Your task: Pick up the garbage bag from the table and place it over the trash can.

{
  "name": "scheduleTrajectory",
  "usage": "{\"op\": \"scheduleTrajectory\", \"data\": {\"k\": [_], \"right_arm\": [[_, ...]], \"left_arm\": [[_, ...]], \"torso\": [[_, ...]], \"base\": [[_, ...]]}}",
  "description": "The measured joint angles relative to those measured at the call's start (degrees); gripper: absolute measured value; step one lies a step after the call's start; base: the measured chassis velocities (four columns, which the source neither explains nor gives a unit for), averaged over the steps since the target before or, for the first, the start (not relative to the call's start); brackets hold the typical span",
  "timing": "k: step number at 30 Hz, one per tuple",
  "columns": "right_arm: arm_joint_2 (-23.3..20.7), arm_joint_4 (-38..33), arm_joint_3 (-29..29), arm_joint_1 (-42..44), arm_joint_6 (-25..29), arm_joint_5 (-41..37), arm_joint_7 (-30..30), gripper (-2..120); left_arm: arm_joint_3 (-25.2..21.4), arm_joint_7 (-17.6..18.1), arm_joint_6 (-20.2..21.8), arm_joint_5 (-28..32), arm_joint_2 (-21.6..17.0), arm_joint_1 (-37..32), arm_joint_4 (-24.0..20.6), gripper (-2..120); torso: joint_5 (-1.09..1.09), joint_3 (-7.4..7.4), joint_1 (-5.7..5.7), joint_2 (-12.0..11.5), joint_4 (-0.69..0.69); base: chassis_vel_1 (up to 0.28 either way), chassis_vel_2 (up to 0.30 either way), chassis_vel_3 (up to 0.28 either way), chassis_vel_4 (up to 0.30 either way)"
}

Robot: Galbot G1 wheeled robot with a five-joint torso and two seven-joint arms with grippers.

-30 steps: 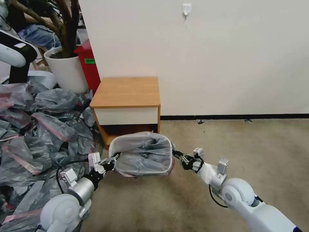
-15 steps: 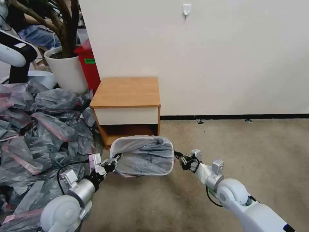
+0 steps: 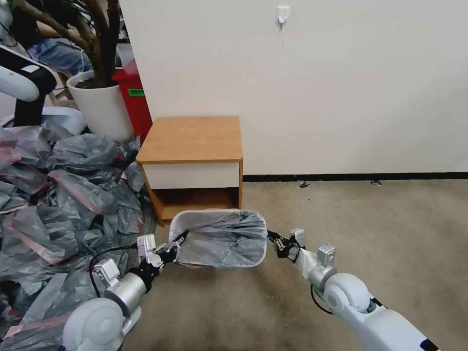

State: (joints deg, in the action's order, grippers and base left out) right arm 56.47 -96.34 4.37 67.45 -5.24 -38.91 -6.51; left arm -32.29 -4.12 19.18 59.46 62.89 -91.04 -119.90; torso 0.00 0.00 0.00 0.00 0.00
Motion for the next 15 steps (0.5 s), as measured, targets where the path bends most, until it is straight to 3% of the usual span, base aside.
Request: {"op": "scheduleTrajectory", "data": {"k": [7, 15], "right_arm": [[0.1, -0.8, 0.0, 0.5, 1.5, 0.1, 1.1, 7], [-0.5, -4.2, 1.0, 2.6, 2.7, 0.3, 3.9, 36]], "left_arm": [[0.1, 0.0, -0.2, -0.5, 0.2, 0.0, 0.1, 4], [0.0, 0.2, -0.4, -0.8, 0.4, 0.8, 1.6, 3]], "torso": [[0.0, 0.0, 0.0, 0.0, 0.0], [0.0, 0.0, 0.0, 0.0, 0.0]], "base": [[0.0, 0.0, 0.0, 0.0], [0.0, 0.0, 0.0, 0.0]]}}
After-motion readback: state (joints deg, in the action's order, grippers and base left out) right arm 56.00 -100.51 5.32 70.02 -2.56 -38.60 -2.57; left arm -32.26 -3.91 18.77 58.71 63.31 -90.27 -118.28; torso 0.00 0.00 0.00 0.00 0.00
